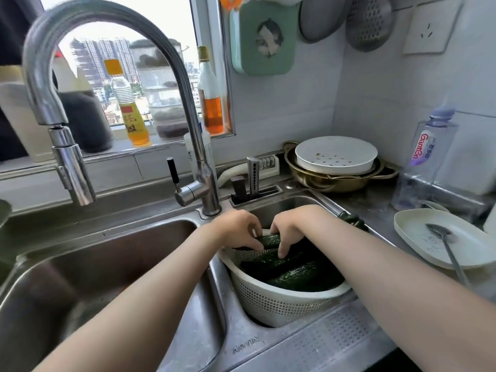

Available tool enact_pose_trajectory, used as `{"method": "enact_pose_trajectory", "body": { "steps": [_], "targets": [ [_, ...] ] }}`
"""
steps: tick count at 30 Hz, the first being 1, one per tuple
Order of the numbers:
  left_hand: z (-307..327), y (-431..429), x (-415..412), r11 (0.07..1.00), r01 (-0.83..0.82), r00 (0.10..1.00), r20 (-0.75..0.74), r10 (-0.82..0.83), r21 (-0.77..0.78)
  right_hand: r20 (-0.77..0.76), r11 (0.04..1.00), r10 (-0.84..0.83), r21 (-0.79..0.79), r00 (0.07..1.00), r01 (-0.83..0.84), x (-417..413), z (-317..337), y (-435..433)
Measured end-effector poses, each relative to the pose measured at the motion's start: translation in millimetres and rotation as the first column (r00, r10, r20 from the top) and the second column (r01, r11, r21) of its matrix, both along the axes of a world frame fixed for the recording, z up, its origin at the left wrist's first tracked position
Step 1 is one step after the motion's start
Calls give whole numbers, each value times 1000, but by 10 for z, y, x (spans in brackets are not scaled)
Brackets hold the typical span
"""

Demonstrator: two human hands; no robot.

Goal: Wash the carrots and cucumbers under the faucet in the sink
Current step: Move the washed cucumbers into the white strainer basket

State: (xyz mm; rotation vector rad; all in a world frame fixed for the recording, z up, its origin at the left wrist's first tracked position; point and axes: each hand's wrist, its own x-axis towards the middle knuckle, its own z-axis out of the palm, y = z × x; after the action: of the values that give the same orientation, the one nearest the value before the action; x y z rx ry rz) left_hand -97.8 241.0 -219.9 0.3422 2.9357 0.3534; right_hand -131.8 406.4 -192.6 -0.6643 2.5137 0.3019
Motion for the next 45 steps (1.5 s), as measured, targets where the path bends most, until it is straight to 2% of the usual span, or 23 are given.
{"method": "enact_pose_trajectory", "body": {
  "steps": [2, 5, 9, 11, 14, 17, 22, 26, 29, 33, 35, 39, 43, 45],
  "targets": [
    [-29, 36, 6, 996, -16, 997, 83, 9, 83, -7, 999, 32, 13, 999, -32, -9, 52, 1],
    [-109, 128, -5, 999, 34, 987, 156, -36, 16, -30, 996, 41, -78, 999, -43, -23, 48, -3],
    [-155, 79, -14, 982, 41, 998, 45, -33, -182, -26, 994, 35, -101, 999, -37, 15, -97, -68],
    [-177, 43, 18, 976, 12, 999, -28, -19, -219, -42, 995, 32, -92, 999, -36, 16, -209, -82],
    [-216, 29, 50, 977, 72, 997, 52, -63, -202, -84, 992, 56, -104, 995, -64, 12, -327, -69],
    [-189, 47, 65, 962, 97, 991, 113, -70, -254, -49, 986, 62, -155, 997, -69, 43, -353, -81],
    [-128, 13, 77, 981, 70, 984, 174, -39, -178, 25, 978, 7, -207, 1000, -2, 29, -234, -31],
    [-130, -38, 140, 993, 56, 974, 224, -30, -107, 33, 992, -50, -118, 998, 53, 69, -342, -97],
    [-156, -82, 152, 997, 34, 987, 159, -23, -67, 5, 986, -75, -149, 997, 75, 125, -317, -134],
    [-118, -217, 252, 999, -30, 994, -106, 34, 46, -81, 918, -84, -395, 993, 45, 287, -28, -252],
    [-38, -344, 364, 988, -84, 974, -199, 109, 129, -136, 885, -90, -465, 987, 16, 397, 112, -395],
    [73, -792, 712, 959, -214, 955, -166, 246, 186, -173, 815, -76, -579, 982, -39, 682, 309, -850],
    [14, -1380, 1174, 933, -348, 931, -83, 355, 87, -140, 750, 18, -653, 990, -106, 1055, 288, -1532],
    [-76, -1665, 1373, 902, -427, 904, 10, 428, 61, -85, 772, 97, -623, 992, -129, 1183, 104, -1888]
  ]
}}
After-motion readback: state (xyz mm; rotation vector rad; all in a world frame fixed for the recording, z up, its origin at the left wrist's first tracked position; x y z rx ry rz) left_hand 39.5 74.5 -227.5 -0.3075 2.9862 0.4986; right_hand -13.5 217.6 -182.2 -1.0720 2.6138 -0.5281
